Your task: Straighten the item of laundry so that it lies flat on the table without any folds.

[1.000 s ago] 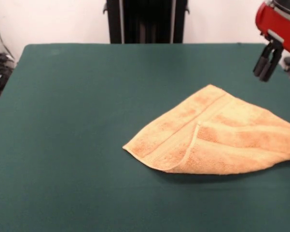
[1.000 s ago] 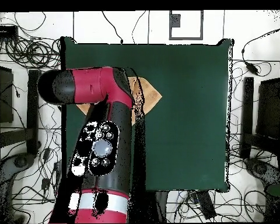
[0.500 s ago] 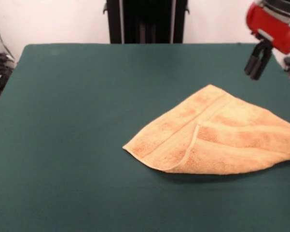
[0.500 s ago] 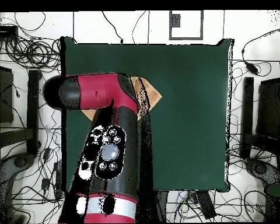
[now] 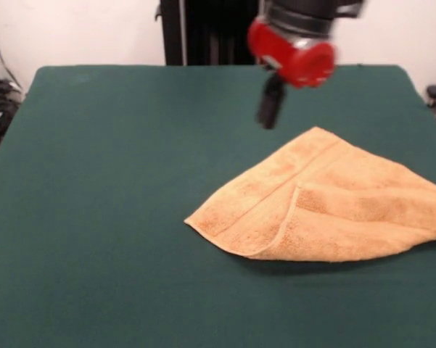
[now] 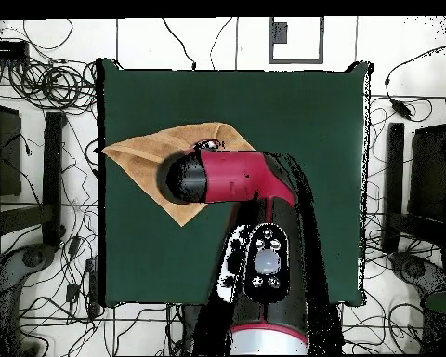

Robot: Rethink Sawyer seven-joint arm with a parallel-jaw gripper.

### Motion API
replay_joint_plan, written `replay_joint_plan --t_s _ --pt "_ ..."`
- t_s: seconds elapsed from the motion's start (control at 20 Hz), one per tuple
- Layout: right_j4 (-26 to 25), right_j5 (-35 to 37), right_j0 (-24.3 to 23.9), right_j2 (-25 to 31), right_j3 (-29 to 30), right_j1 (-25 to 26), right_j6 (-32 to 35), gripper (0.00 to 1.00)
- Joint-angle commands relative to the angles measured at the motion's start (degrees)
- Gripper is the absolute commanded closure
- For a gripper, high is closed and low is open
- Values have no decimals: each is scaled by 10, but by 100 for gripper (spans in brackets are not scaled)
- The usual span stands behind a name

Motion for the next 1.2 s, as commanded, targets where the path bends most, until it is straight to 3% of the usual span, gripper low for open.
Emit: replay_joint_plan --t_s 0.05,0.5,1.2 --pt "-85 -62 -42 111 143 5 -189 100" --pt "-135 -94 -34 114 135 35 -109 100" --pt "-135 -48 -20 118 128 36 -84 100"
